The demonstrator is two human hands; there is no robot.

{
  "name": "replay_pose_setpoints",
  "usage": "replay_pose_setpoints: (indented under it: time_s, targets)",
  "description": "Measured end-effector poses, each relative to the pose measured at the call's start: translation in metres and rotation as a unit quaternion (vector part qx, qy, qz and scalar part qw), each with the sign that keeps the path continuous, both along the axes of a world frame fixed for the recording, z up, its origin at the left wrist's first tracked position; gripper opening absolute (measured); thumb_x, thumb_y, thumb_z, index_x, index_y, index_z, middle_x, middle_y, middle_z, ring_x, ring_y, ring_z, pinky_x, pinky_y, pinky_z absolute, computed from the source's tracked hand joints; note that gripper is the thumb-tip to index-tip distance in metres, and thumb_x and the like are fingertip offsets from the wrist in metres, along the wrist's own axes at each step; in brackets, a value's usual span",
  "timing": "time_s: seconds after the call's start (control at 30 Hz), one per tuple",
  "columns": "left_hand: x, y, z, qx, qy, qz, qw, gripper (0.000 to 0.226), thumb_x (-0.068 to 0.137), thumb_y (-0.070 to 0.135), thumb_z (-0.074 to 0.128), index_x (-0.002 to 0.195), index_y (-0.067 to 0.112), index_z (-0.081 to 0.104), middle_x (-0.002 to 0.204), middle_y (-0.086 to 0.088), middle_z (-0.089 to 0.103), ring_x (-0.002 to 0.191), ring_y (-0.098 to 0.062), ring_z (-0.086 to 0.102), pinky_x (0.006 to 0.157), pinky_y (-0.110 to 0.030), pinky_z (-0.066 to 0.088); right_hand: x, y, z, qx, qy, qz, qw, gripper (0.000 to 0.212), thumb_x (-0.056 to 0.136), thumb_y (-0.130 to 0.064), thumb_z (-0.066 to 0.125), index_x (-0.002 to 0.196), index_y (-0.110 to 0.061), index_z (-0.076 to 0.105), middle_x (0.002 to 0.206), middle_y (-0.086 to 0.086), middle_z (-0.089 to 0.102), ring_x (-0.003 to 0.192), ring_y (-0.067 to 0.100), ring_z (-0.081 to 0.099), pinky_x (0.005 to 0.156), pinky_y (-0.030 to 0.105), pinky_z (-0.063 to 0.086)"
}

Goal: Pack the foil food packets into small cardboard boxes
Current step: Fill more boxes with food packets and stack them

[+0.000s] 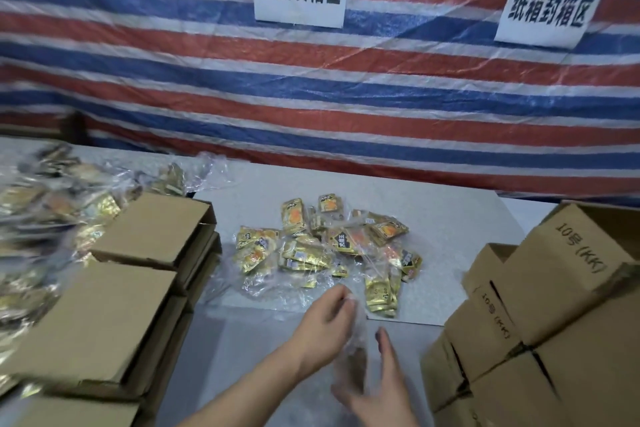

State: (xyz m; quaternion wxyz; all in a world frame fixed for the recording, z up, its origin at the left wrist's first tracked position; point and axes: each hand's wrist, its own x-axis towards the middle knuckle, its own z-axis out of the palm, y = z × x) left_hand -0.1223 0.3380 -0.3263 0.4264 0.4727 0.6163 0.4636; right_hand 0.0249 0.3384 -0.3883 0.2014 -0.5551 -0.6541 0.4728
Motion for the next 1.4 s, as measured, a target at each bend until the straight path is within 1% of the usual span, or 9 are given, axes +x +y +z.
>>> replay_pose_setpoints:
  time_s: [0.3, 0.43, 0.63, 0.73, 0.87, 0.97, 1.07, 1.2, 1.4]
  targets:
    - [0.003, -0.045, 0.093, 0.074, -0.122, -0.009, 0.990, 0.024, 0.105, 0.029, 0.038, 0.092, 0.013, 0.051, 0.075, -0.007, 0.051, 0.066, -0.015, 0.045, 0.059, -0.024, 0.041, 0.026, -0.012, 0.121, 0.075, 0.032, 0.207, 0.975, 0.114, 0.052, -0.070, 0.086, 0.126, -0.086, 0.001, 0.138, -0.058, 0.017, 0.130, -0.027, 0.025, 0.101, 0.004, 0.031]
    - [0.023, -0.048, 0.108, 0.069, -0.236, 0.003, 0.969, 0.022, 0.104, 0.023, 0.045, 0.089, 0.017, 0.061, 0.073, -0.003, 0.065, 0.063, -0.013, 0.064, 0.057, -0.021, 0.051, 0.021, -0.031, 0.122, 0.024, 0.123, 0.201, 0.971, 0.119, 0.065, -0.038, 0.086, 0.152, -0.054, 0.006, 0.147, -0.018, 0.047, 0.126, -0.007, 0.050, 0.094, 0.015, 0.047]
    - [0.017, -0.066, 0.072, 0.058, -0.053, 0.020, 0.997, 0.019, 0.102, 0.034, 0.045, 0.109, 0.044, 0.059, 0.111, 0.017, 0.065, 0.106, -0.003, 0.060, 0.095, -0.028, 0.050, 0.043, -0.055, 0.102, -0.072, 0.189, 0.025, 0.979, 0.068, 0.060, -0.024, 0.075, 0.126, -0.017, 0.059, 0.098, 0.010, 0.074, 0.092, 0.030, 0.071, 0.075, 0.039, 0.058]
    - [0.002, -0.098, 0.027, -0.031, -0.028, 0.038, 0.998, 0.029, 0.102, 0.038, 0.042, 0.131, 0.036, 0.048, 0.129, 0.005, 0.056, 0.113, -0.004, 0.055, 0.093, -0.014, 0.043, 0.057, -0.058, 0.100, -0.072, 0.132, -0.011, 0.989, 0.044, 0.079, -0.007, 0.073, 0.117, -0.023, 0.059, 0.101, 0.008, 0.073, 0.097, 0.030, 0.069, 0.084, 0.042, 0.056]
    - [-0.002, -0.153, -0.043, -0.120, 0.108, 0.015, 0.987, 0.043, 0.102, 0.035, 0.044, 0.143, 0.024, 0.040, 0.142, 0.003, 0.046, 0.125, -0.010, 0.046, 0.099, -0.012, 0.032, 0.063, -0.066, 0.097, 0.013, -0.015, 0.060, 0.998, 0.033, 0.081, -0.010, 0.073, 0.095, -0.032, 0.053, 0.086, -0.009, 0.067, 0.072, -0.006, 0.061, 0.061, 0.007, 0.045]
    - [0.008, -0.180, -0.086, -0.161, 0.153, -0.039, 0.974, 0.047, 0.103, 0.037, 0.040, 0.148, 0.021, 0.037, 0.149, 0.004, 0.039, 0.140, -0.011, 0.033, 0.109, -0.013, 0.018, 0.061, -0.082, 0.085, 0.042, -0.114, 0.167, 0.978, 0.033, 0.070, -0.030, 0.070, 0.090, -0.045, 0.049, 0.074, -0.009, 0.063, 0.063, 0.001, 0.058, 0.057, 0.016, 0.044]
    - [0.017, -0.190, -0.103, -0.154, 0.070, -0.038, 0.985, 0.028, 0.105, 0.031, 0.036, 0.127, 0.028, 0.053, 0.135, 0.005, 0.054, 0.132, -0.012, 0.047, 0.100, -0.003, 0.027, 0.059, -0.087, 0.069, 0.057, -0.222, 0.311, 0.922, 0.031, 0.063, -0.044, 0.059, 0.090, -0.053, 0.047, 0.074, -0.012, 0.058, 0.066, 0.004, 0.054, 0.056, 0.013, 0.040]
    - [0.024, -0.188, -0.103, -0.107, -0.028, -0.028, 0.993, 0.018, 0.091, 0.031, 0.052, 0.096, 0.027, 0.069, 0.102, 0.004, 0.073, 0.098, -0.006, 0.065, 0.092, -0.026, 0.051, 0.051, -0.088, 0.046, 0.003, -0.311, 0.423, 0.851, 0.015, 0.067, -0.040, 0.055, 0.082, -0.041, 0.055, 0.077, -0.009, 0.062, 0.077, 0.013, 0.062, 0.058, 0.013, 0.041]
    - [0.023, -0.194, -0.116, -0.140, -0.045, -0.005, 0.989, 0.026, 0.098, 0.048, 0.042, 0.101, 0.034, 0.064, 0.110, 0.007, 0.066, 0.108, -0.009, 0.060, 0.096, -0.020, 0.044, 0.033, -0.097, 0.005, -0.035, -0.304, 0.430, 0.849, 0.021, 0.090, -0.037, 0.055, 0.110, -0.037, 0.062, 0.112, -0.014, 0.067, 0.107, 0.010, 0.061, 0.084, 0.011, 0.040]
